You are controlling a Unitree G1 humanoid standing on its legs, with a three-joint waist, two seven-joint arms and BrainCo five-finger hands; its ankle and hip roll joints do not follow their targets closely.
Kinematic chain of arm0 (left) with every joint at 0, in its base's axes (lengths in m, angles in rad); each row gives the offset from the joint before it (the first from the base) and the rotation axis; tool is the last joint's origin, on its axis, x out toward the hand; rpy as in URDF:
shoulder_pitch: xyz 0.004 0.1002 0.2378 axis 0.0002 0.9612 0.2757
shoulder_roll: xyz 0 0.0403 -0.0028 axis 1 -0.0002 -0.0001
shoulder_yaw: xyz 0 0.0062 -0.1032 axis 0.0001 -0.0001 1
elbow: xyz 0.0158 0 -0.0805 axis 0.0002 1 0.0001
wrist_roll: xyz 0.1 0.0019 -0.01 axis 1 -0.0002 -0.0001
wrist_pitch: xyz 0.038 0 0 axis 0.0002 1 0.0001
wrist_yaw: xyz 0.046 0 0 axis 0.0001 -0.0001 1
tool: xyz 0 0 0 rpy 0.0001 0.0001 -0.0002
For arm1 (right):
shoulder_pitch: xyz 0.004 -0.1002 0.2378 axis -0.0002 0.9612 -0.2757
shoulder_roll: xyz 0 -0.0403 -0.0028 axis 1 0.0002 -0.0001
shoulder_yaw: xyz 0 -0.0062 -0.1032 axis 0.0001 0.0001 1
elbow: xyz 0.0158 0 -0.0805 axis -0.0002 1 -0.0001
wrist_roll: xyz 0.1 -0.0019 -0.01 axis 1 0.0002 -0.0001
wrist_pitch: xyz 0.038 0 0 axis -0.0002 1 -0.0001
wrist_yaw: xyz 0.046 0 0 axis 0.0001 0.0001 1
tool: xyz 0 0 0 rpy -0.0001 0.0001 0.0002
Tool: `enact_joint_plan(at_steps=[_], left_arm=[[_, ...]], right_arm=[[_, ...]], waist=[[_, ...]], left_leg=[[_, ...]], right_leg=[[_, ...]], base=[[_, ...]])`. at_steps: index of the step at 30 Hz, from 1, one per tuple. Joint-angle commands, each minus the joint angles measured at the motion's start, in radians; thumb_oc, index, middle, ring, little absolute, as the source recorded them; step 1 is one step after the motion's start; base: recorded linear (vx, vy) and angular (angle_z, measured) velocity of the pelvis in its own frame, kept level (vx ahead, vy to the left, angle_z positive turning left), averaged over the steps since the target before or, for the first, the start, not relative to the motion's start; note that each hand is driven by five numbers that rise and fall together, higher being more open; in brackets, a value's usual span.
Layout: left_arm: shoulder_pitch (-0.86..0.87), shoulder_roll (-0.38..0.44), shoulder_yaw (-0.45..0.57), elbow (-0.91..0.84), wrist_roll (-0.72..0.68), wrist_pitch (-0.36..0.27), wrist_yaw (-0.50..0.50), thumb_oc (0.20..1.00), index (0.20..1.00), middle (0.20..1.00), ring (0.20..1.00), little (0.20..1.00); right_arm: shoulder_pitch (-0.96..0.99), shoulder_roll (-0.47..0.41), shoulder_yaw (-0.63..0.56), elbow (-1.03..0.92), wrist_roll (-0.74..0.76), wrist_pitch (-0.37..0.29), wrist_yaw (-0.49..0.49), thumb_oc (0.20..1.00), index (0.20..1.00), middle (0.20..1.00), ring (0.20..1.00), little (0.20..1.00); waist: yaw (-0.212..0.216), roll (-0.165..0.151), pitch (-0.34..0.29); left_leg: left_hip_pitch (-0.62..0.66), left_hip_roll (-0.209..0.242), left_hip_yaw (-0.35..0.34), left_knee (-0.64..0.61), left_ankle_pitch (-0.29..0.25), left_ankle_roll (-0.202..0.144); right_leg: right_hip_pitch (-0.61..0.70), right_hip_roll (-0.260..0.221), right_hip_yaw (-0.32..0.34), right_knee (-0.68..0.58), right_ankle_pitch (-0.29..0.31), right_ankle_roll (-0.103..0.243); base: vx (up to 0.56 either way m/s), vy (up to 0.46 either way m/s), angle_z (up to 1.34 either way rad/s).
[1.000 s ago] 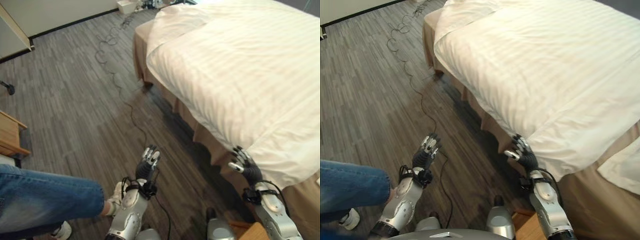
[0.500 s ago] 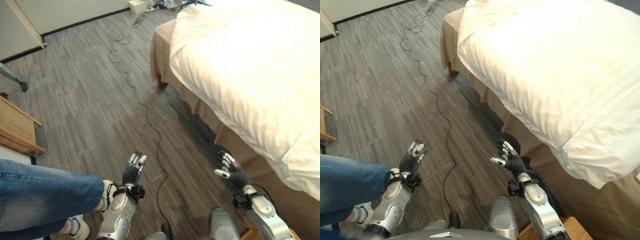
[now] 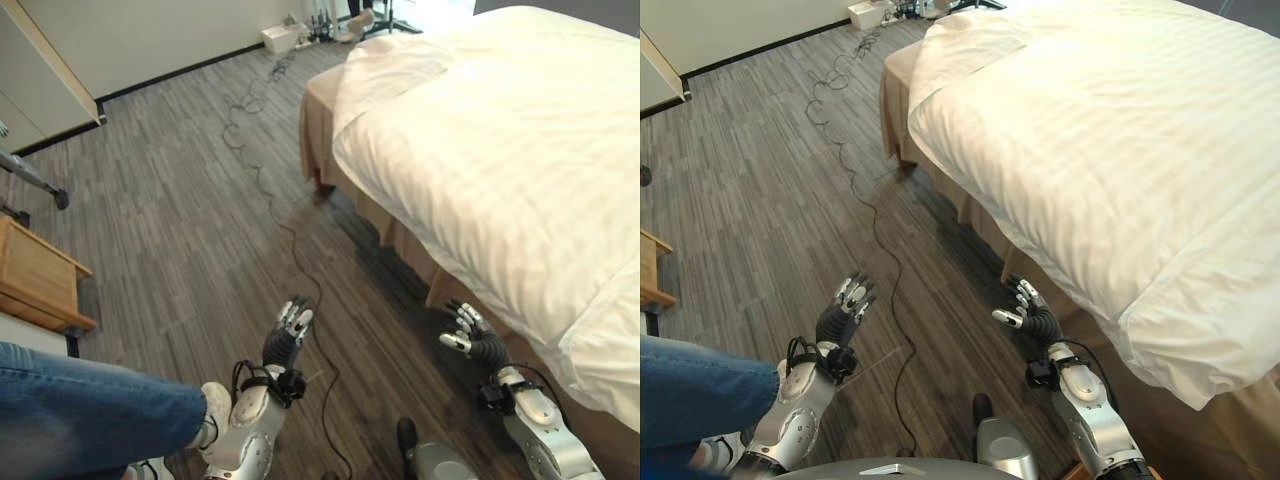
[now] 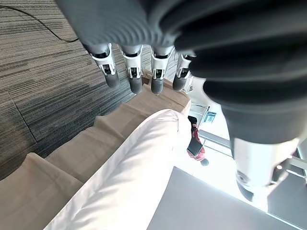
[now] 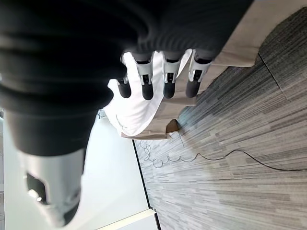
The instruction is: Making the bed.
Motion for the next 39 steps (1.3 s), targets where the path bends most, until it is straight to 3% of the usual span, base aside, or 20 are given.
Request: enact_joint_plan(at_steps=[1, 6, 9, 12, 14, 18, 21, 24, 26, 27, 28, 29, 30, 31, 32, 33, 36, 37, 38, 39], left_arm=[[0.005, 0.048, 0.012, -0.055, 0.021, -0.032, -0.004, 1.000, 1.000, 1.000, 1.000, 1.000], [-0.001, 0.053, 0.022, -0.071, 0.010, -0.050, 0.010, 1.000, 1.000, 1.000, 1.000, 1.000], [-0.013, 0.048, 0.026, -0.071, 0.000, -0.059, 0.025, 1.000, 1.000, 1.000, 1.000, 1.000], [-0.050, 0.050, 0.032, -0.059, 0.025, -0.066, 0.055, 1.000, 1.000, 1.000, 1.000, 1.000], [-0.056, 0.053, 0.034, -0.060, 0.036, -0.068, 0.056, 1.000, 1.000, 1.000, 1.000, 1.000], [-0.096, 0.045, 0.029, -0.046, 0.034, -0.077, 0.048, 1.000, 1.000, 1.000, 1.000, 1.000], [-0.135, 0.050, 0.002, -0.036, 0.059, -0.075, 0.034, 1.000, 1.000, 1.000, 1.000, 1.000], [-0.138, 0.041, -0.014, -0.029, 0.065, -0.073, 0.027, 1.000, 1.000, 1.000, 1.000, 1.000], [-0.128, 0.025, -0.037, -0.022, 0.036, -0.072, 0.008, 1.000, 1.000, 1.000, 1.000, 1.000], [-0.124, 0.009, -0.041, -0.018, 0.034, -0.070, 0.006, 1.000, 1.000, 1.000, 1.000, 1.000], [-0.122, 0.006, -0.047, -0.014, 0.025, -0.067, 0.003, 1.000, 1.000, 1.000, 1.000, 1.000], [-0.119, -0.007, -0.043, -0.014, 0.001, -0.068, 0.008, 1.000, 1.000, 1.000, 1.000, 1.000], [-0.106, -0.003, -0.049, -0.038, -0.015, -0.059, 0.002, 1.000, 1.000, 1.000, 1.000, 1.000], [-0.108, -0.002, -0.052, -0.037, -0.007, -0.057, 0.012, 1.000, 1.000, 1.000, 1.000, 1.000], [-0.109, -0.001, -0.052, -0.037, -0.007, -0.057, 0.012, 1.000, 1.000, 1.000, 1.000, 1.000], [-0.132, -0.003, -0.061, -0.030, -0.018, -0.055, 0.029, 1.000, 1.000, 1.000, 1.000, 1.000], [-0.134, -0.001, -0.050, -0.033, -0.025, -0.069, 0.029, 1.000, 1.000, 1.000, 1.000, 1.000], [-0.129, 0.002, -0.044, -0.040, -0.016, -0.074, 0.028, 1.000, 1.000, 1.000, 1.000, 1.000], [-0.111, 0.013, -0.031, -0.041, -0.005, -0.076, 0.018, 1.000, 1.000, 1.000, 1.000, 1.000], [-0.101, 0.015, -0.028, -0.047, 0.000, -0.078, 0.013, 1.000, 1.000, 1.000, 1.000, 1.000]], right_arm=[[-0.005, 0.027, 0.009, -0.057, 0.004, -0.044, 0.007, 1.000, 1.000, 1.000, 1.000, 1.000], [-0.031, 0.030, 0.028, -0.040, -0.017, -0.044, 0.002, 1.000, 1.000, 1.000, 1.000, 1.000], [-0.047, 0.037, 0.035, -0.046, -0.029, -0.049, -0.003, 1.000, 1.000, 1.000, 1.000, 1.000], [-0.057, 0.044, 0.044, -0.050, -0.053, -0.060, -0.014, 1.000, 1.000, 1.000, 1.000, 1.000], [-0.058, 0.041, 0.045, -0.052, -0.057, -0.064, -0.012, 1.000, 1.000, 1.000, 1.000, 1.000], [-0.048, 0.026, 0.034, -0.043, -0.052, -0.064, 0.003, 1.000, 1.000, 1.000, 1.000, 1.000], [-0.029, 0.027, 0.022, -0.037, -0.037, -0.070, 0.007, 1.000, 1.000, 1.000, 1.000, 1.000], [-0.023, 0.025, 0.021, -0.041, -0.046, -0.068, 0.004, 1.000, 1.000, 1.000, 1.000, 1.000], [-0.009, 0.010, 0.016, -0.051, -0.048, -0.069, 0.007, 1.000, 1.000, 1.000, 1.000, 1.000], [-0.019, -0.001, 0.023, -0.048, -0.074, -0.069, 0.008, 1.000, 1.000, 1.000, 1.000, 1.000], [-0.025, -0.005, 0.021, -0.044, -0.073, -0.069, 0.000, 1.000, 1.000, 1.000, 1.000, 1.000], [-0.036, -0.012, 0.022, -0.057, -0.048, -0.082, -0.011, 1.000, 1.000, 1.000, 1.000, 1.000], [-0.035, -0.017, 0.019, -0.068, 0.001, -0.091, -0.012, 1.000, 1.000, 1.000, 1.000, 1.000], [-0.038, -0.016, 0.024, -0.060, 0.005, -0.090, -0.017, 1.000, 1.000, 1.000, 1.000, 1.000], [-0.039, -0.016, 0.024, -0.060, 0.005, -0.090, -0.017, 1.000, 1.000, 1.000, 1.000, 1.000], [-0.052, -0.019, 0.023, -0.044, -0.037, -0.084, -0.070, 1.000, 1.000, 1.000, 1.000, 1.000], [-0.063, -0.012, 0.029, -0.043, -0.028, -0.092, -0.065, 1.000, 1.000, 1.000, 1.000, 1.000], [-0.064, -0.009, 0.033, -0.039, -0.033, -0.092, -0.057, 1.000, 1.000, 1.000, 1.000, 1.000], [-0.054, -0.002, 0.039, -0.027, -0.045, -0.086, -0.046, 1.000, 1.000, 1.000, 1.000, 1.000], [-0.045, 0.001, 0.045, -0.020, -0.051, -0.083, -0.036, 1.000, 1.000, 1.000, 1.000, 1.000]], waist=[[0.010, -0.066, -0.029], [0.037, -0.078, -0.025], [0.043, -0.069, -0.004], [0.035, -0.054, 0.033], [0.031, -0.048, 0.039], [-0.019, -0.033, 0.032], [-0.071, -0.041, 0.015], [-0.093, -0.025, 0.002], [-0.099, -0.022, -0.026], [-0.098, -0.008, -0.037], [-0.092, -0.017, -0.040], [-0.087, -0.038, -0.038], [-0.048, -0.073, -0.013], [-0.021, -0.088, 0.003], [-0.021, -0.090, 0.002], [0.024, -0.120, 0.042], [0.056, -0.120, 0.043], [0.061, -0.113, 0.036], [0.080, -0.104, 0.022], [0.095, -0.098, 0.017]], left_leg=[[-0.049, -0.070, -0.030, 0.032, -0.002, 0.025], [-0.077, -0.100, -0.064, 0.061, -0.023, 0.054], [-0.078, -0.115, -0.089, 0.072, -0.035, 0.080], [-0.031, -0.131, -0.117, 0.054, -0.043, 0.110], [-0.019, -0.129, -0.122, 0.049, -0.047, 0.112], [0.067, -0.132, -0.167, 0.011, -0.081, 0.090], [0.167, -0.151, -0.227, -0.015, -0.096, 0.052], [0.203, -0.119, -0.252, 0.008, -0.089, 0.022], [0.197, -0.099, -0.261, 0.104, -0.037, -0.015], [0.191, -0.069, -0.251, 0.225, 0.073, -0.075], [0.137, -0.070, -0.229, 0.335, 0.134, -0.108], [0.051, -0.078, -0.190, 0.580, 0.227, -0.151], [-0.103, -0.079, -0.134, 0.819, 0.248, -0.128], [-0.184, -0.070, -0.107, 0.874, 0.246, -0.101], [-0.187, -0.072, -0.107, 0.873, 0.249, -0.101], [-0.367, -0.046, -0.085, 0.877, 0.184, -0.051], [-0.402, -0.068, -0.072, 0.719, 0.157, -0.038], [-0.405, -0.064, -0.068, 0.646, 0.159, -0.040], [-0.418, -0.052, -0.074, 0.426, 0.163, -0.032], [-0.406, -0.076, -0.095, 0.317, 0.164, -0.026]], right_leg=[[0.066, -0.076, 0.028, -0.015, -0.083, 0.093], [0.051, -0.104, 0.043, 0.032, -0.082, 0.119], [-0.021, -0.116, 0.067, 0.218, -0.078, 0.140], [-0.147, -0.138, 0.078, 0.515, 0.036, 0.130], [-0.174, -0.128, 0.076, 0.536, 0.034, 0.125], [-0.258, -0.050, 0.041, 0.380, -0.042, 0.119], [-0.300, -0.017, -0.037, 0.051, 0.016, 0.134], [-0.266, -0.020, -0.096, 0.021, 0.029, 0.123], [-0.224, -0.007, -0.069, 0.052, 0.021, 0.086], [-0.198, 0.019, -0.084, 0.074, 0.007, 0.062], [-0.151, 0.014, -0.096, 0.054, -0.003, 0.056], [-0.086, 0.008, -0.099, 0.022, -0.014, 0.029], [0.029, 0.010, -0.072, -0.010, -0.058, -0.004], [0.084, 0.009, -0.055, -0.017, -0.085, -0.016], [0.081, 0.007, -0.054, -0.017, -0.084, -0.015], [0.169, -0.008, -0.024, -0.043, -0.105, -0.025], [0.207, -0.002, 0.016, -0.061, -0.118, -0.012], [0.208, -0.002, 0.018, -0.072, -0.118, -0.007], [0.231, 0.003, 0.045, -0.084, -0.136, 0.007], [0.256, 0.011, 0.071, -0.092, -0.151, 0.011]], base=[[0.00, 0.000, 0.00], [0.06, 0.111, 0.00], [0.02, 0.127, 0.06], [0.11, 0.172, 0.33], [0.14, 0.090, 0.21], [0.39, 0.026, 0.10], [0.50, -0.047, 0.60], [0.46, -0.121, 0.96], [0.60, -0.179, 0.59], [0.57, -0.176, 0.25], [0.60, -0.254, 0.17], [0.69, -0.380, 0.24], [0.74, -0.425, 0.18], [0.52, -0.299, 0.03], [0.44, -0.201, -0.58], [0.47, -0.104, -0.70], [0.36, -0.018, -0.51], [0.60, 0.092, -1.06], [0.63, 0.123, -0.96], [0.50, 0.098, -0.87]])
